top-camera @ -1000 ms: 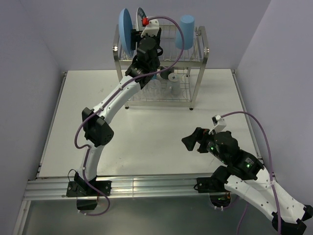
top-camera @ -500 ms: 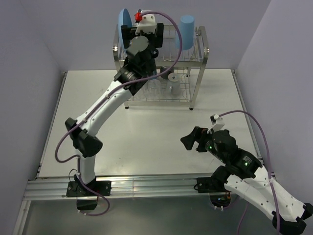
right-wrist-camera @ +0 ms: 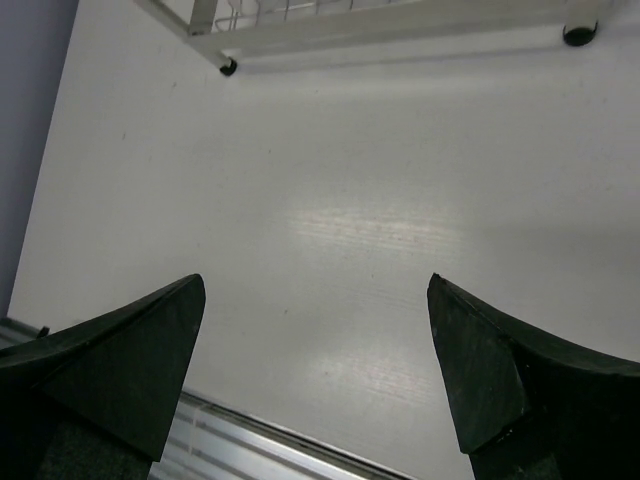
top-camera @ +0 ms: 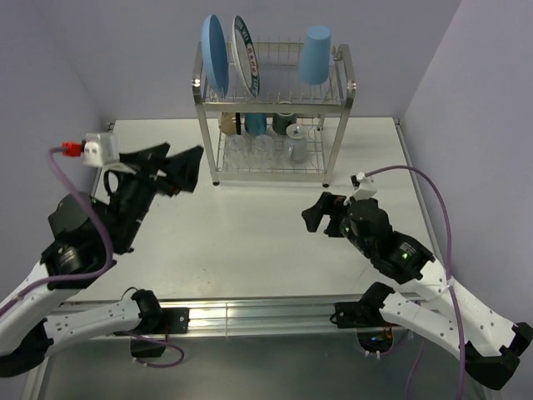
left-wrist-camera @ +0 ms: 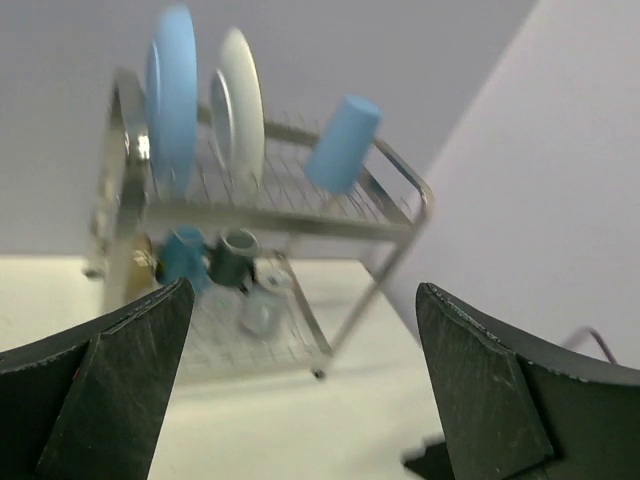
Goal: Load the mixed dishes into the dish rack
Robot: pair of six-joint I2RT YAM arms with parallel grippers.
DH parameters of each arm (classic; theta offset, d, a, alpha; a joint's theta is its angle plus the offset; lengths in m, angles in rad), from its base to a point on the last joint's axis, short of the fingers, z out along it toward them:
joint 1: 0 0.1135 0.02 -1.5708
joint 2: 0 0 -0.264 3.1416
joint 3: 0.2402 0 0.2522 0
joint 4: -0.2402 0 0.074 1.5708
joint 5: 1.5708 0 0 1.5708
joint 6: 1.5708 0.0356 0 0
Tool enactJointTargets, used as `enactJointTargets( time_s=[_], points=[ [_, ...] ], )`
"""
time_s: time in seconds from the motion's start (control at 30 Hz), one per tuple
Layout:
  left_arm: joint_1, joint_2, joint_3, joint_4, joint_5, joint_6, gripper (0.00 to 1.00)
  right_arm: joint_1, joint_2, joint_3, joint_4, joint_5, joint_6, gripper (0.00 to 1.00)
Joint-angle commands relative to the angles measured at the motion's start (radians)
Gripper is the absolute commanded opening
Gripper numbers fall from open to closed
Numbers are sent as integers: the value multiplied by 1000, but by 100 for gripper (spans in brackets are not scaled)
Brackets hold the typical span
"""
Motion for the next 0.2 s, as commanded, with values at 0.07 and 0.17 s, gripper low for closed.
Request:
enactJointTargets(
  time_s=[0.07,0.17],
  points=[
    [-3,-242,-303,-192,230,-394,99,-4,75,34,101,146,-39,100],
    [-3,-387,-475,-194,347,-501,99,-4,121,2,154,108,-35,100]
  ],
)
